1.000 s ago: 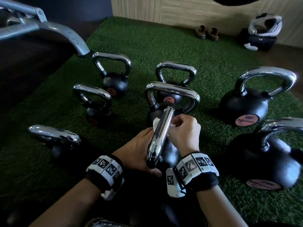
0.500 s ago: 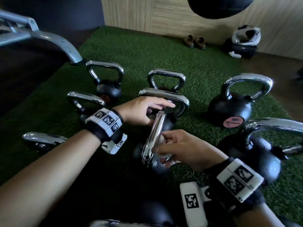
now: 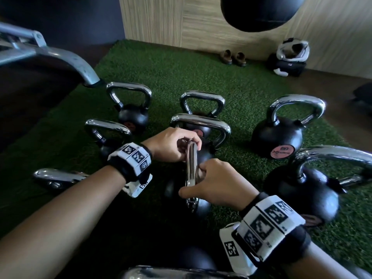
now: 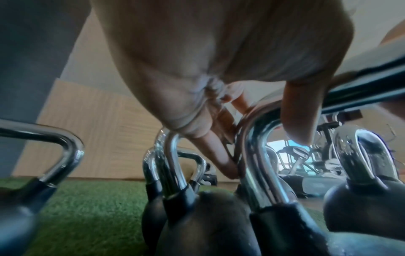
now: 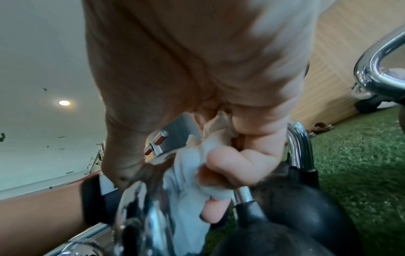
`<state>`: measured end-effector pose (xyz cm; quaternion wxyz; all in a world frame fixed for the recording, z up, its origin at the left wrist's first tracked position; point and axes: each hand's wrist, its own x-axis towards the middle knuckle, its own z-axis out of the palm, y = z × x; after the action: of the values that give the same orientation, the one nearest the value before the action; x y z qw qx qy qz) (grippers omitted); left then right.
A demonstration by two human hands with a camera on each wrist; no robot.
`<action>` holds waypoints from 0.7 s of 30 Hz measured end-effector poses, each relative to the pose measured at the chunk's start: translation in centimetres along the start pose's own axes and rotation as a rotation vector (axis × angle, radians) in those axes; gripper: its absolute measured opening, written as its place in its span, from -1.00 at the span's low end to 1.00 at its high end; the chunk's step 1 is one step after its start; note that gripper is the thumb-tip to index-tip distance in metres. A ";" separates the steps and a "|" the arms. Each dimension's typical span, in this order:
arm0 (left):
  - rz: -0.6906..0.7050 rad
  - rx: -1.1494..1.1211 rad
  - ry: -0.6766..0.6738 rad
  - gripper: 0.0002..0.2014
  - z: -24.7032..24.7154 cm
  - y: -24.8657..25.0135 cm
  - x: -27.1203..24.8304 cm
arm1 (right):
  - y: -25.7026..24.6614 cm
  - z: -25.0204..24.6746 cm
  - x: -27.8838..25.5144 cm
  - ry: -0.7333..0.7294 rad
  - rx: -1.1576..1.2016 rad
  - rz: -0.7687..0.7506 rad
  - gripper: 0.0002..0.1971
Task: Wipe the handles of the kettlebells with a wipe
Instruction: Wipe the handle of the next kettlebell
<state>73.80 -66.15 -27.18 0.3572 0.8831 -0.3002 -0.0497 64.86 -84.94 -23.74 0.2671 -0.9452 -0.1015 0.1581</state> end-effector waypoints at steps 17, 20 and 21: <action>-0.304 0.014 0.320 -0.51 0.4 0.9 -11.4 | 6.1 -1.8 0.1 0.327 -0.043 -0.262 -0.62; -0.296 -0.061 0.373 -0.47 1.2 0.9 -11.9 | 6.5 -1.6 0.1 0.339 -0.061 -0.301 -0.63; -0.292 -0.081 0.385 -0.46 1.4 0.9 -11.9 | 6.5 -1.6 0.0 0.336 -0.077 -0.292 -0.62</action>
<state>63.23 -60.78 -29.13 0.4317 0.8954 -0.0936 0.0564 66.15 -91.13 -25.97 0.2641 -0.9430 -0.1972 -0.0461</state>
